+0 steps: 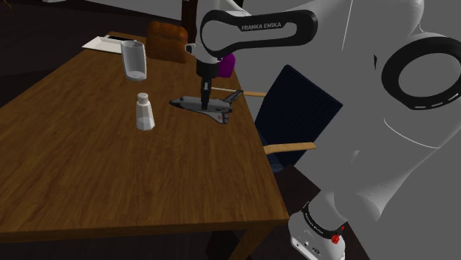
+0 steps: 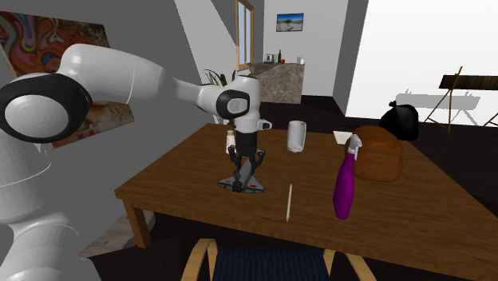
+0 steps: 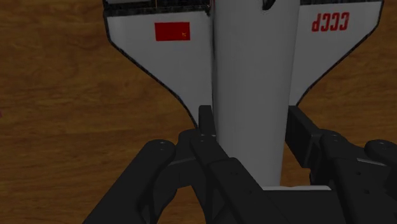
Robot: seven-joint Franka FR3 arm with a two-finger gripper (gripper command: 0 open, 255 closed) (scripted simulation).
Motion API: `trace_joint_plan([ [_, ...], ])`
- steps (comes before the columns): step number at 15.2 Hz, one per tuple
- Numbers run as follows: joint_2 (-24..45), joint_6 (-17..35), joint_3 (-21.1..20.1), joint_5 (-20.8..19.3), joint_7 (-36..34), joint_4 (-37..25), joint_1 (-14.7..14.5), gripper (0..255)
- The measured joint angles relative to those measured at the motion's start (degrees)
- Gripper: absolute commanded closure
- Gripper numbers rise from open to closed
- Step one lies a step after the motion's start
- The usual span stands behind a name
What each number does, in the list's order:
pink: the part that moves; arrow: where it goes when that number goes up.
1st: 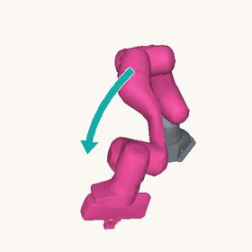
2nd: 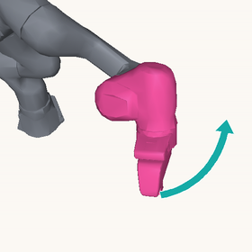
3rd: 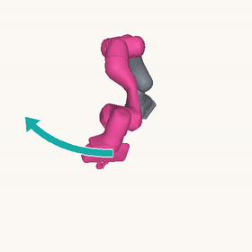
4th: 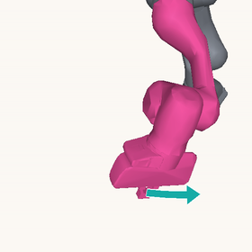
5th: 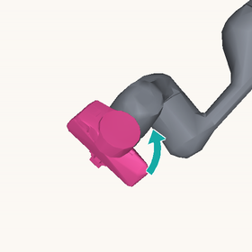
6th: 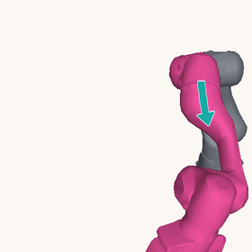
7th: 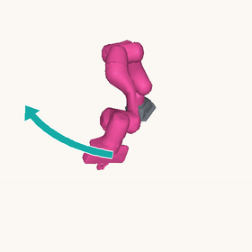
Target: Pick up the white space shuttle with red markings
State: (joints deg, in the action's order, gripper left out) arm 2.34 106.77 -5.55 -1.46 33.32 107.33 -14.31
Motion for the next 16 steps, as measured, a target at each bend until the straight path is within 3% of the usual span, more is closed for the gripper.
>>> trace_joint_plan([
  [16,-0.5,-11.1,0.0,0.1,0.2,-10.5,-0.1,255],
])
